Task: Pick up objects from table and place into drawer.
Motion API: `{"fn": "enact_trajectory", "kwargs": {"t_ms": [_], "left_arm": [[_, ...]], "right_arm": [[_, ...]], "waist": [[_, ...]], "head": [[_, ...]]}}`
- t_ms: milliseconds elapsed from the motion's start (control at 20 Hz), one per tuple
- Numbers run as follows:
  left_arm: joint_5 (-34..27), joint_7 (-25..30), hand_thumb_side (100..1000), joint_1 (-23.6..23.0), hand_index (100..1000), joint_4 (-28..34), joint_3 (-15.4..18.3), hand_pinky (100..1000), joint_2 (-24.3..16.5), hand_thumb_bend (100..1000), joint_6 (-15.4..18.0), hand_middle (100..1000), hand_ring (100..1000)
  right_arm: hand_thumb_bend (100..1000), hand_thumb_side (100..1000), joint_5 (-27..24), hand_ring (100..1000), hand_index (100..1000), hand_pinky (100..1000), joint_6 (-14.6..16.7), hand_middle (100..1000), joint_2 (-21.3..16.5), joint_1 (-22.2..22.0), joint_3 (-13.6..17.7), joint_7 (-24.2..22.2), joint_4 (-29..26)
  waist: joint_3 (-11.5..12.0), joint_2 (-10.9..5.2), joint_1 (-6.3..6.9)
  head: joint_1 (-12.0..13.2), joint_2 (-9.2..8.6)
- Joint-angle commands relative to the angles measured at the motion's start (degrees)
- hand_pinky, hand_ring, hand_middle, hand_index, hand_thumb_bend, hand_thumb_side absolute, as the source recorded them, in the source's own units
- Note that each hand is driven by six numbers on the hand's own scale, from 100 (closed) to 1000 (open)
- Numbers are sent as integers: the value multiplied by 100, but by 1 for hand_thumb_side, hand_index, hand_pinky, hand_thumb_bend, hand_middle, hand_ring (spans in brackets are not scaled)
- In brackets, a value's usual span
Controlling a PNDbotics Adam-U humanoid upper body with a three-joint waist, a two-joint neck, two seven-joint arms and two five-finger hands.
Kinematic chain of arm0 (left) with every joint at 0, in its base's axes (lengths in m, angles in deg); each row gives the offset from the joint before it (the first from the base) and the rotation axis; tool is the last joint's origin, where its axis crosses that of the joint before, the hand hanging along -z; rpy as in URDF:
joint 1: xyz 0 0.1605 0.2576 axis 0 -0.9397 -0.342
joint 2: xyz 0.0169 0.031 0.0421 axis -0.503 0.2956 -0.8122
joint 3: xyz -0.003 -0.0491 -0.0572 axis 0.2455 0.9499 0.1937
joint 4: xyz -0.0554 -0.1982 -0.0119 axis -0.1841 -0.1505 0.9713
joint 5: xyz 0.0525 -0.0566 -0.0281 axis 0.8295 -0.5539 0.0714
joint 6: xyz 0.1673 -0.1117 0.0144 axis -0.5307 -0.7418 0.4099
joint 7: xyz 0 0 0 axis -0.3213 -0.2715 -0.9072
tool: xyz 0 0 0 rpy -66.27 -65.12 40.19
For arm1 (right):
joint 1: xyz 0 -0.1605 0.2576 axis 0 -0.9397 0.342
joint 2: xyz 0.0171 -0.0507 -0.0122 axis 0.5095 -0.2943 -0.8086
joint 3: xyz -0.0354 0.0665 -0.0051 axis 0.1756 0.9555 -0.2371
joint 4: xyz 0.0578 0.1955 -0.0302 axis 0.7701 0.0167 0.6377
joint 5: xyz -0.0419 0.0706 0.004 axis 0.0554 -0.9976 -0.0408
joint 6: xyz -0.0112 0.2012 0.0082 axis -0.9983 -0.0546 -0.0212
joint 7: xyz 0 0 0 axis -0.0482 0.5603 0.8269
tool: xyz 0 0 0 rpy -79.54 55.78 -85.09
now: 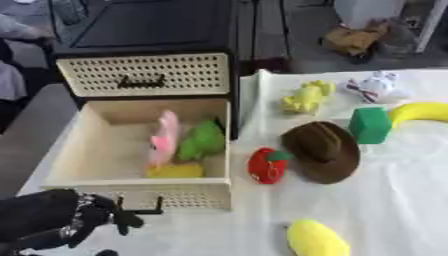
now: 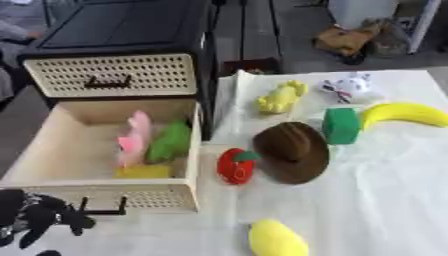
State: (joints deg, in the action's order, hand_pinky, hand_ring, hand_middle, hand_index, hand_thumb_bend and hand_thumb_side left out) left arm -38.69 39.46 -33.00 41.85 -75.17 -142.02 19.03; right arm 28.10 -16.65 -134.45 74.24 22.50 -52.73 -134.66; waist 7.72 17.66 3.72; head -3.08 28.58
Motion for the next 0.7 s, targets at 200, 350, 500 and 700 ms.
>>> {"fn": "enact_trajectory", "kwargs": {"t_ms": [200,350,500,700], "left_arm": [[-405,565,1000,147,954,72,43,135,23,100,-535,724,313],[-528,843,1000,152,953,72,71,137,76,100,-810,729,315],[-621,1106,1000,156,956,72,116,138,131,100,-1064,727,315],[-632,1450,1000,167,950,72,212,146,184,100,-1338,740,321]], "right_arm": [[362,1000,39,692,718,668,-17,569,-83,21,29,-31,-89],[367,1000,62,690,717,668,-38,567,-47,8,30,-43,-89],[371,1000,75,689,716,669,-73,566,-13,4,30,-51,-89],[385,1000,78,687,714,669,-135,562,41,5,12,-87,-89]], "waist": [[-9,-73,-30],[-18,-52,-33],[-14,-38,-33],[-10,-17,-29]], "head": [[28,-28],[30,-53],[34,-60],[31,-97]]}}
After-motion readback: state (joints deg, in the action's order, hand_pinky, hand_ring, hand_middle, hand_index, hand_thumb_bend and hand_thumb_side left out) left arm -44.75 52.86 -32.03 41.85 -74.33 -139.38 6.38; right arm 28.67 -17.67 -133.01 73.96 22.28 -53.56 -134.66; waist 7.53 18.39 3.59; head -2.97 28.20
